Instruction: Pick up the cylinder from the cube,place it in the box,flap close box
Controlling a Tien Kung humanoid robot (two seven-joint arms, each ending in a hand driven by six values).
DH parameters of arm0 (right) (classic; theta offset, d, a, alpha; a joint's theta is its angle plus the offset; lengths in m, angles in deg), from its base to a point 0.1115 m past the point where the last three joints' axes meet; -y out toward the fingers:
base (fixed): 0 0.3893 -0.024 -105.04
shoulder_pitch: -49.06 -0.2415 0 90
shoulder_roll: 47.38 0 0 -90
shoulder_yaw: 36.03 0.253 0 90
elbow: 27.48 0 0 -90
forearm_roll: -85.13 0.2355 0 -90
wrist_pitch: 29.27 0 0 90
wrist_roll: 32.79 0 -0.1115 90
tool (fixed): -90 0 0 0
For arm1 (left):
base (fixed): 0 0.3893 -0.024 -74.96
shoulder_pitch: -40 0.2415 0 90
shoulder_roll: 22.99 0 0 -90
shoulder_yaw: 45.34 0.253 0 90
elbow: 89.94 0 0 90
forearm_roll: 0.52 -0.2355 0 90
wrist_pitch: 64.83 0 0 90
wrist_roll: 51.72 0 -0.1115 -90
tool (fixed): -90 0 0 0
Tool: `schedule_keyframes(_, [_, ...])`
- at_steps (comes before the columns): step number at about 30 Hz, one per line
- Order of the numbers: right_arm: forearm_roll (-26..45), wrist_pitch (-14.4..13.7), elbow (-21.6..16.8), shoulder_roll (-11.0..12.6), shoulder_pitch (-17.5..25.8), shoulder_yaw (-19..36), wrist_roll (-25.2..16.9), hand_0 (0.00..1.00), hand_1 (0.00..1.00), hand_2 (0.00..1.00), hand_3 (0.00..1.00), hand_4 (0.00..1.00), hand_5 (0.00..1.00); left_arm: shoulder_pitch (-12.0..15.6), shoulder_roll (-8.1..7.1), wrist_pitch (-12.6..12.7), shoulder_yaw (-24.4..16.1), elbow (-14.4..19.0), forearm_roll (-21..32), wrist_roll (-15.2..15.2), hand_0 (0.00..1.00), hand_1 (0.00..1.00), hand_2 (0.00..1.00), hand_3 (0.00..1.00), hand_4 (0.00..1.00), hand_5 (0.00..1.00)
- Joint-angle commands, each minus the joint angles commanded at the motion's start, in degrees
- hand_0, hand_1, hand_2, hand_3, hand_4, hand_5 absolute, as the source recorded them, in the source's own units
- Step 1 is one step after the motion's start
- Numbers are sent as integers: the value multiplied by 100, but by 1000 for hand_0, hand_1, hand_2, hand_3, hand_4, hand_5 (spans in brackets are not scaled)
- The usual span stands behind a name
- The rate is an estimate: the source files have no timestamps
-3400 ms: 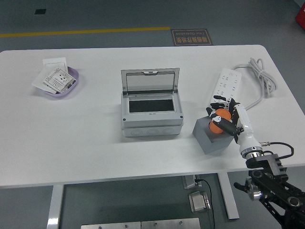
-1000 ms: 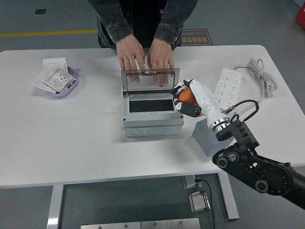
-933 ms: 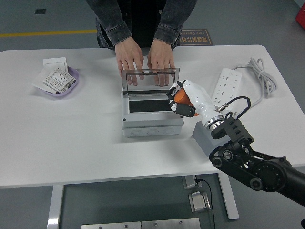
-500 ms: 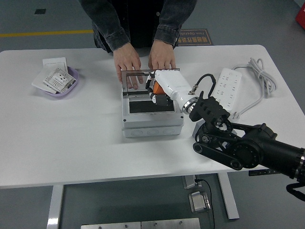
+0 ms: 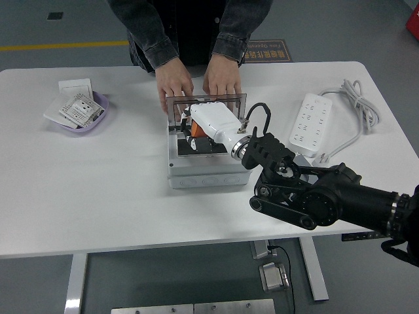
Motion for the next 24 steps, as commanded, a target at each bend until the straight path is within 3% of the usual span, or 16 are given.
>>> schedule_keyframes(5, [138,-15,93,-16,-21,27,-147,2,40,183,160,2,2,-13,-1,1,73,0,59,-19,687,730,673,725,666,119])
schedule_keyframes(11, [317,168,215,-27,-44,164,-434,2,46,185,163,2,2,-42,-3,3,247,0,221,-57,687,731,674,726,664,116])
schedule_keyframes(12, [346,190,225,-29,-44,179,-469,2,109,223,206,2,2,-46,-3,2,282,0,253,-63,687,730,673,725,661,115])
schedule_keyframes(17, [401,254,276,-49,-47,200,-559,2,109,223,206,2,2,-60,4,1,313,0,267,-66,687,730,673,725,661,115])
schedule_keyframes(18, [410,257,287,-53,-48,192,-571,301,333,485,612,636,103,-64,4,1,325,0,275,-68,687,731,671,724,657,110])
schedule_keyframes(23, [449,249,331,-65,-49,138,-622,301,333,485,612,636,103,-79,6,0,480,0,412,-104,687,731,671,724,657,110])
schedule_keyframes(24, [463,245,340,-66,-46,130,-636,474,409,528,657,772,385,-82,8,0,565,0,491,-123,687,731,670,724,652,110])
